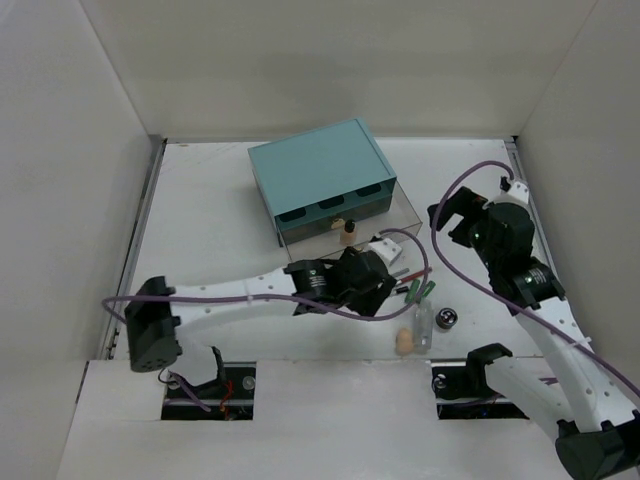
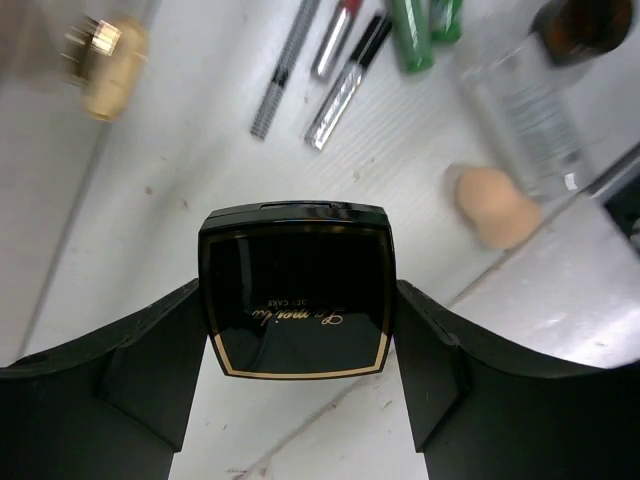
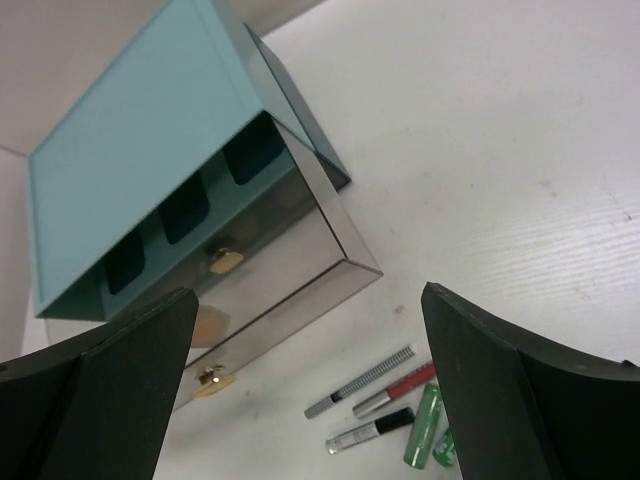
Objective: Organize the makeup
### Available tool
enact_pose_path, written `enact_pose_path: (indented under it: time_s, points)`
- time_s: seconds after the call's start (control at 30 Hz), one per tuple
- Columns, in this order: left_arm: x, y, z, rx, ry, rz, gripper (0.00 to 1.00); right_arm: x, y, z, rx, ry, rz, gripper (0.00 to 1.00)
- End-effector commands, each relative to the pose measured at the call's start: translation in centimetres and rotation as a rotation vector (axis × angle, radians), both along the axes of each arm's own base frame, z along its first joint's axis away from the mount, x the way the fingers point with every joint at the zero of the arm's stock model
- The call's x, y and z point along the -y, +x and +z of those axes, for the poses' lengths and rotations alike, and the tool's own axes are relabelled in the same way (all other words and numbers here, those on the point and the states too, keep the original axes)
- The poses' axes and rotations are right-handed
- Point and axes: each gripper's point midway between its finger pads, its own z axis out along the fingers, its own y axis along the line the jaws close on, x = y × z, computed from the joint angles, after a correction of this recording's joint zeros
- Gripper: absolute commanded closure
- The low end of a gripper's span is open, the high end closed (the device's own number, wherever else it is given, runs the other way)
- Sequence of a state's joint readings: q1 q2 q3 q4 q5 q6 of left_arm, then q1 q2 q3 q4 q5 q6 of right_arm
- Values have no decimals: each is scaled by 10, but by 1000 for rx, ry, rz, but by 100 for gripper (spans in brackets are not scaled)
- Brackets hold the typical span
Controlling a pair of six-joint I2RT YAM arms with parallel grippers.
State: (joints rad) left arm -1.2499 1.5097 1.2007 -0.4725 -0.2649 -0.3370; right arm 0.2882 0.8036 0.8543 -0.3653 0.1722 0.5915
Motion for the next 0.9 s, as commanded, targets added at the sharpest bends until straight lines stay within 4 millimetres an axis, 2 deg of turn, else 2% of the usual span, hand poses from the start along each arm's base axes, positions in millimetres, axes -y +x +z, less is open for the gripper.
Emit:
enact_pose_path:
  time_s: [0.0,0.07,0.1,0.2,0.23,0.3,0.4,0.53,0.63,0.7,0.87]
  points:
    - [-6,17,69,123,-137,16,79,3,-4,-30,-86,-21,-10,0]
    - [-10,35,103,205,-212,49,77,4,-8,-52,-148,-28,-16,0]
    - [-16,51,116,254,-244,90,76,4,-11,-63,-177,-30,-14,0]
    - [-42,102,134,355,-274,234,73,0,-19,-79,-206,-24,-5,0]
    - [-54,126,133,369,-253,291,73,0,-21,-80,-205,-21,-6,0]
    - [-69,155,122,357,-209,354,73,2,-23,-77,-192,-20,-8,0]
    - [-89,186,94,300,-135,427,73,2,-26,-79,-202,-10,-14,0]
    - [-102,200,69,256,-76,473,72,4,-30,-87,-235,-9,-25,0]
    - [-94,196,60,231,-70,445,67,4,-33,-95,-264,-18,-25,0]
    - [-87,191,54,213,-66,420,59,4,-34,-98,-276,-19,-24,0]
    - [-87,185,31,169,-38,433,58,3,-31,-97,-280,-22,-26,0]
